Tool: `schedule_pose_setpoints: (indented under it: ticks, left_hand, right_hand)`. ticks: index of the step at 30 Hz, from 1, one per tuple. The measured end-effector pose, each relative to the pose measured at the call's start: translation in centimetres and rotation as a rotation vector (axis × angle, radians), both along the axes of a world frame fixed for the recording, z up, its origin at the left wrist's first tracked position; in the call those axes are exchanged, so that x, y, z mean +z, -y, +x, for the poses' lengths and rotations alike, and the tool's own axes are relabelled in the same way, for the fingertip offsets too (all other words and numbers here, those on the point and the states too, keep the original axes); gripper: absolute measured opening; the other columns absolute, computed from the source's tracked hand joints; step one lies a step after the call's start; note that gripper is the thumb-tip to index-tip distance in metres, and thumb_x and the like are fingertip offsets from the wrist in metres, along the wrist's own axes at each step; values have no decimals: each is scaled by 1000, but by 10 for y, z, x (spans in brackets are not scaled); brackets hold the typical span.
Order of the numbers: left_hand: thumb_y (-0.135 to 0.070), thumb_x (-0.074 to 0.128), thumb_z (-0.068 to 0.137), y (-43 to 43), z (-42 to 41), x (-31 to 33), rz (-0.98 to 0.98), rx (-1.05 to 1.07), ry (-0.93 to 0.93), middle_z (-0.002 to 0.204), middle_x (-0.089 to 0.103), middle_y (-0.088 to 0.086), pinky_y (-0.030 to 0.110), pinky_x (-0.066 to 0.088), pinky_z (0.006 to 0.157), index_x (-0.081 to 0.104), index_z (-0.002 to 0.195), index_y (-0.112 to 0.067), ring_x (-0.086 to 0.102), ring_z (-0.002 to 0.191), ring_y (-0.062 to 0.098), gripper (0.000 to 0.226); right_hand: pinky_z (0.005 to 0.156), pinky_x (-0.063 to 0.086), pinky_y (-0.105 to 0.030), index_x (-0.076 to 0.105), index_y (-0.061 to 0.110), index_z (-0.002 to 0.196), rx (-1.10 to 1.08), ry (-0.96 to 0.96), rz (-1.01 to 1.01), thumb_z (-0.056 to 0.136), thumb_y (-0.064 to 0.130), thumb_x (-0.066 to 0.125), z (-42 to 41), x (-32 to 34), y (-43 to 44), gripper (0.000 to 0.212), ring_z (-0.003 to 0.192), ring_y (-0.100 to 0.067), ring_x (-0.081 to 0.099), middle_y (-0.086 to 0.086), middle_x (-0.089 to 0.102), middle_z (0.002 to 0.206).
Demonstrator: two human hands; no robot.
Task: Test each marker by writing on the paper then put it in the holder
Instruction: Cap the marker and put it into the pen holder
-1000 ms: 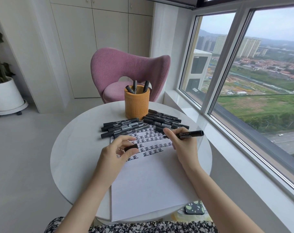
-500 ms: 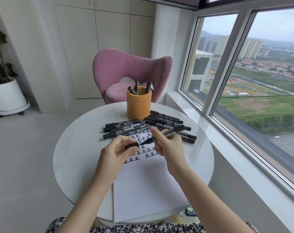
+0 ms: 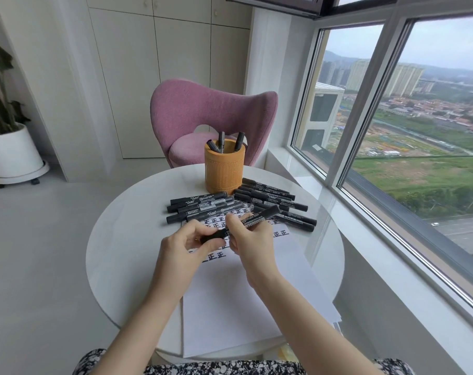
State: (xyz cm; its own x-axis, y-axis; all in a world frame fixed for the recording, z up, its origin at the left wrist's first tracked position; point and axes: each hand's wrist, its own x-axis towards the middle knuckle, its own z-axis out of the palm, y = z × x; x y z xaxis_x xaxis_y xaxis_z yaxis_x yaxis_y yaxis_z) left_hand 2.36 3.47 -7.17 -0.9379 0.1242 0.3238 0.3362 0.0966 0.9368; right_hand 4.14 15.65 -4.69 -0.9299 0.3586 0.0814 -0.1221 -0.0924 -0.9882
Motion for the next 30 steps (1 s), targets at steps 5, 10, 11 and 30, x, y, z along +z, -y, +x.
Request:
schedule_pose_setpoints:
  ticks: [5,10,11,30]
  left_hand:
    - [-11,78,70,1,1,1,28,35,-9,80,73,-5,45,54,83,66,76,-29,68,79,20,22]
    - [-14,75,74,0,0,2,35,39,-29,83,72,-6,40,54,83,66,82,-25,66,81,18,16]
    - [-14,74,75,0,0,3,25,46,-39,83,71,-8,38,54,82,66,84,-23,66,81,16,15]
    - [-38,61,82,1,-22,22,-97,120,-33,89,71,-3,23,50,81,65,99,-20,65,87,11,25]
  right_hand:
    - [43,22,-22,29,20,49,28,26,-4,86,3,56,-1,3,4,49,42,-11,20,7,24,43]
    - [40,23,-18,36,17,48,151,104,18,87,38,68,1,10,-4,54,41,-14,24,2,27,44]
    - [42,24,-19,42,14,51,168,154,67,84,48,67,2,11,-7,54,42,-15,27,-1,29,45]
    - [63,48,-35,66,8,91,-95,-305,907,80,13,75,-41,13,-39,14,69,-15,50,-1,56,93]
